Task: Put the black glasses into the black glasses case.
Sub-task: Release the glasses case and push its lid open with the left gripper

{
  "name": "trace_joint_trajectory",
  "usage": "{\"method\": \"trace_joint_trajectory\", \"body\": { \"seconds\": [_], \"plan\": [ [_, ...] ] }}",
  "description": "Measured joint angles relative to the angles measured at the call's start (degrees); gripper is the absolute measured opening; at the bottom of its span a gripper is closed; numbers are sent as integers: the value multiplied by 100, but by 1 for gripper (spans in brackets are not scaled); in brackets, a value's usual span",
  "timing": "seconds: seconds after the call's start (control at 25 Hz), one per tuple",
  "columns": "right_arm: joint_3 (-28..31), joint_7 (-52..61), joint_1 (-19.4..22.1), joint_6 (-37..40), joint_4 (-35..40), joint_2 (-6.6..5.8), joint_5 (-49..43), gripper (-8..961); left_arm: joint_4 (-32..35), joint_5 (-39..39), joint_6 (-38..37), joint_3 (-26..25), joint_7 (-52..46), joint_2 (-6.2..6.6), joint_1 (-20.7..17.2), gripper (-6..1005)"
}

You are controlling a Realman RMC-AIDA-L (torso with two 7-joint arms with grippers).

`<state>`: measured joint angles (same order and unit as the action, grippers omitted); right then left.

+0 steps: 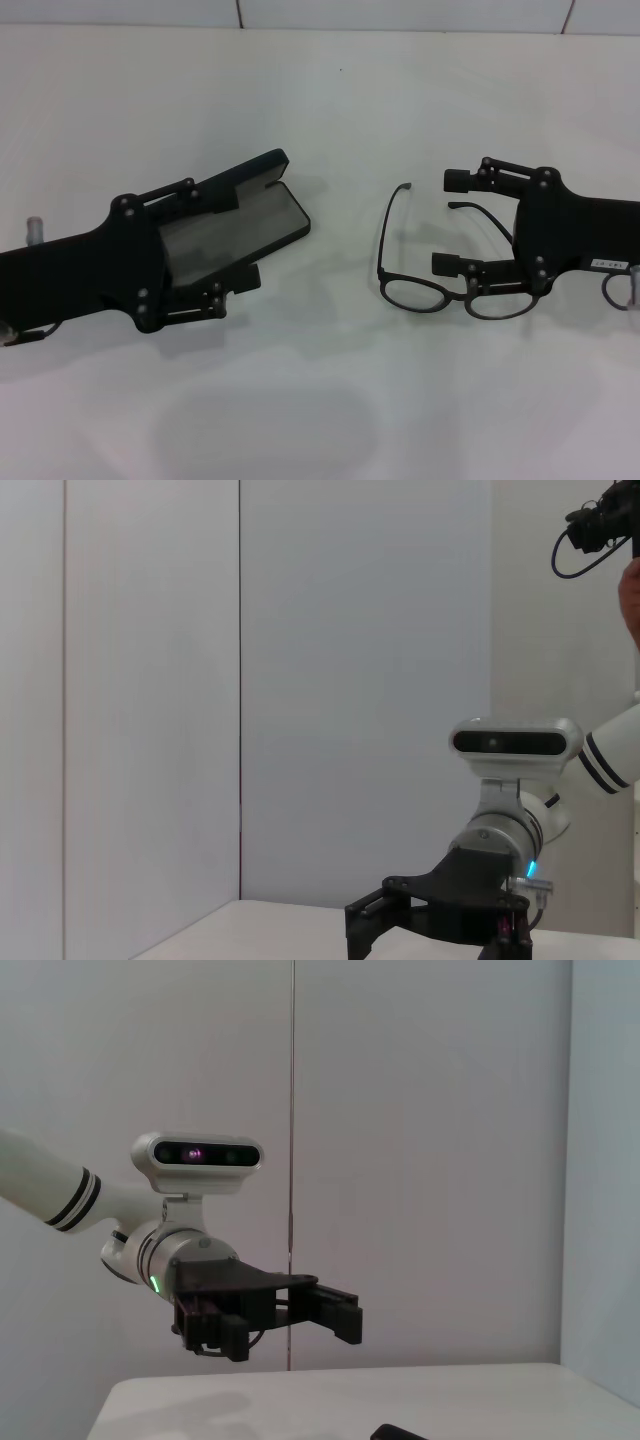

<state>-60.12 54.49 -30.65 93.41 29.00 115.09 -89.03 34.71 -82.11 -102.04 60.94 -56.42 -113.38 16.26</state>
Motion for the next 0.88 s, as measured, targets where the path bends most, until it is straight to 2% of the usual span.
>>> {"method": "trace_joint_trajectory", "body": {
  "seconds": [0.48, 0.64, 0.8, 0.88],
  "plan": [
    [1, -52, 18, 2, -66, 19, 0, 882, 1, 32, 292, -35, -53, -46, 15, 800],
    [1, -55, 26, 2, -74, 21, 0, 880, 293, -108, 833, -304, -747, -98, 132, 800],
    [1, -55, 60, 11, -77, 22, 0, 879, 1031, -999, 1544, -373, -1965, -107, 347, 799],
    [1, -55, 73, 19, -78, 21, 0, 878, 1481, -1539, 1906, -374, -2561, -153, 396, 794]
  ]
}}
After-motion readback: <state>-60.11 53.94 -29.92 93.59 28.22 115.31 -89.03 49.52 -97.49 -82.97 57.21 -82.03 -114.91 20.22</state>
